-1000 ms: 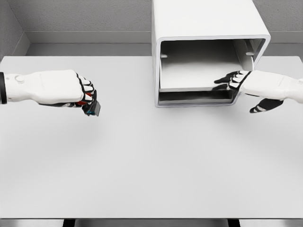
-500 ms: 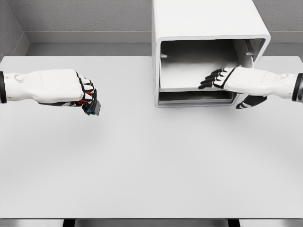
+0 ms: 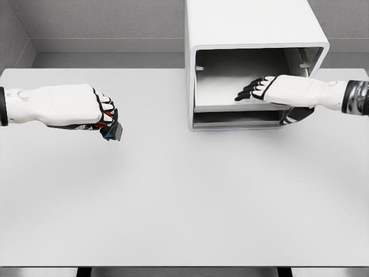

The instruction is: Slide open multi-storey tabletop storage cabinets and put open load switch and slide close multi-storey tabletop storage cabinets

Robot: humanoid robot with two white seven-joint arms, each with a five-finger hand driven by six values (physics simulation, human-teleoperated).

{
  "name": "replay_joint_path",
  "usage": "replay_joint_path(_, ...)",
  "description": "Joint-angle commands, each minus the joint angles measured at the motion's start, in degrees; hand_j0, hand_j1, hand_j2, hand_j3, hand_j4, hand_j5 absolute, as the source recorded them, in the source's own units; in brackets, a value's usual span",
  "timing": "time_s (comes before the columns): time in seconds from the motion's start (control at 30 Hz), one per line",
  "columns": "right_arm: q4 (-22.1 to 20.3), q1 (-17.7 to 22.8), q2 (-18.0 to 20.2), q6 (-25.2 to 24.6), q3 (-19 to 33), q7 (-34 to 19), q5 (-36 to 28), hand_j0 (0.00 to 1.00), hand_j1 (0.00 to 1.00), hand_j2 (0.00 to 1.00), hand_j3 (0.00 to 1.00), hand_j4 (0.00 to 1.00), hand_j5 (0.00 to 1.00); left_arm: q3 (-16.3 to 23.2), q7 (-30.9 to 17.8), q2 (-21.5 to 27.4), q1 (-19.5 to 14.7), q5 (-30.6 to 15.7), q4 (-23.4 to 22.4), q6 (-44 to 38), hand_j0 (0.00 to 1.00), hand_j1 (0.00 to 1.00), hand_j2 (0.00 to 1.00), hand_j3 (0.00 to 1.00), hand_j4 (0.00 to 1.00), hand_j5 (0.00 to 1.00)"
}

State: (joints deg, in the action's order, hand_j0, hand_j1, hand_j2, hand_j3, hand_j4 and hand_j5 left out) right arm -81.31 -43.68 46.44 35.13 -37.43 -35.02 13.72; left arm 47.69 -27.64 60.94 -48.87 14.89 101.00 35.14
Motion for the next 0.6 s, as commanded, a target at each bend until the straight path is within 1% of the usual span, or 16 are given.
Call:
replay_joint_path(0.0,1.95,-0.09,-0.83,-0.13,-1.68,0.02,0.08,1.0,1.0,1.0,1.0,1.0,1.0,-0.06,0.04,0.05,0.0,-0.3,-0.01,-0.14,0.35,0.35,0.35,0.35,0.35,0.35)
replay_joint_path(0.03,2.03,-0.44,-1.44,-0.13,-1.94,0.02,1.13,1.0,1.0,1.0,1.0,1.0,1.0,-0.06,0.04,0.05,0.0,-0.3,-0.01,-0.14,0.35,0.35,0.35,0.35,0.35,0.35)
replay_joint_path(0.13,1.86,-0.44,-1.09,-0.13,-2.21,0.02,1.66,1.0,1.0,1.0,1.0,1.0,1.0,-0.06,0.04,0.05,0.0,-0.3,-0.01,-0.14,0.35,0.35,0.35,0.35,0.35,0.35)
replay_joint_path(0.4,-0.69,0.0,-0.65,-0.13,-2.03,0.02,2.1,1.0,1.0,1.0,1.0,1.0,1.0,-0.06,0.04,0.05,0.0,-0.3,-0.01,-0.14,0.35,0.35,0.35,0.35,0.35,0.35)
replay_joint_path(0.43,-1.83,0.26,1.19,-0.13,-1.77,0.02,2.02,1.0,1.0,1.0,1.0,1.0,1.0,-0.06,0.04,0.05,0.0,-0.3,-0.01,-0.14,0.35,0.35,0.35,0.35,0.35,0.35)
replay_joint_path(0.57,-3.85,1.32,2.24,-0.13,-0.45,0.02,1.93,1.0,1.0,1.0,1.0,1.0,1.0,-0.06,0.04,0.14,0.0,-0.3,-0.01,-0.14,0.35,0.35,0.35,0.35,0.35,0.35)
